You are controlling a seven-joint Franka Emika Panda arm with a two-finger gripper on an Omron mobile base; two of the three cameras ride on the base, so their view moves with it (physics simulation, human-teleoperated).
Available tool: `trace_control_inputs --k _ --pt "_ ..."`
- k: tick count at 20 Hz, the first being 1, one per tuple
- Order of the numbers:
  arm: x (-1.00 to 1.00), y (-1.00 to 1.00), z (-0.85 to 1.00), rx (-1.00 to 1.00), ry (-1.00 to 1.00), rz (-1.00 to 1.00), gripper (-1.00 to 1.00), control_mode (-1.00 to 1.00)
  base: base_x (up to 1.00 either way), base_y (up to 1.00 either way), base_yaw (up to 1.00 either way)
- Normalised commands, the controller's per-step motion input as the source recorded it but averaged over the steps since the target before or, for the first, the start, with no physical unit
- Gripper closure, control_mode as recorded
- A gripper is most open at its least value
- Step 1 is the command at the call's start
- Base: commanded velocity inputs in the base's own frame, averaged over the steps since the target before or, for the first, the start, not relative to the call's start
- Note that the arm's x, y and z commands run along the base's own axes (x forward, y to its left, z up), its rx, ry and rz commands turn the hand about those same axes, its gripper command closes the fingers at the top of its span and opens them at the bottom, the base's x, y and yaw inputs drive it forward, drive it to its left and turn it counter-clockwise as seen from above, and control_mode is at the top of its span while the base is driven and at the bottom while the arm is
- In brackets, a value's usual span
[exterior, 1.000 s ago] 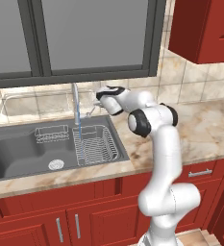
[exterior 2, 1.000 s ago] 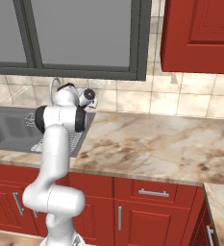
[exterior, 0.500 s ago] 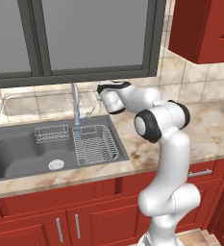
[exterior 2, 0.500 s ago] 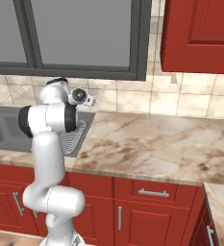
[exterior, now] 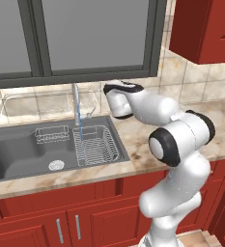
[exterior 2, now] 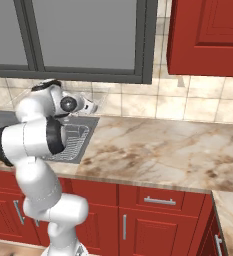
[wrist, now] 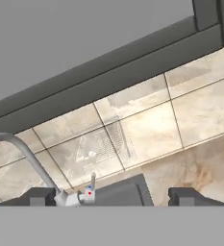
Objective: Turn on the sink faucet and place the jug under the water for a few seconds to fill it up.
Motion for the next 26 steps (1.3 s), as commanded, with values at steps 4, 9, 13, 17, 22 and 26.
trace_control_inputs --k 4,9,13,17,22,26 --pt "-0.75 -0.26 0.81 0.00 -0.05 -0.16 -1.00 -1.00 0.00 0.00 0.00" --pt "-0.07 -0.02 0.09 0.00 -0.02 -0.05 -1.00 -1.00 0.00 0.00 0.00" --pt "-0.12 0.00 0.03 0.00 -0.04 0.00 -1.00 -1.00 0.00 0.00 0.00" --pt "-0.35 0.00 0.43 0.00 -0.03 0.00 -1.00 -1.00 0.00 0.00 0.00" --pt "-0.36 0.00 0.50 0.00 0.00 -0.03 -1.00 -1.00 0.00 0.00 0.00" --pt "-0.47 0.00 0.64 0.00 0.03 -0.06 -1.00 -1.00 0.00 0.00 0.00"
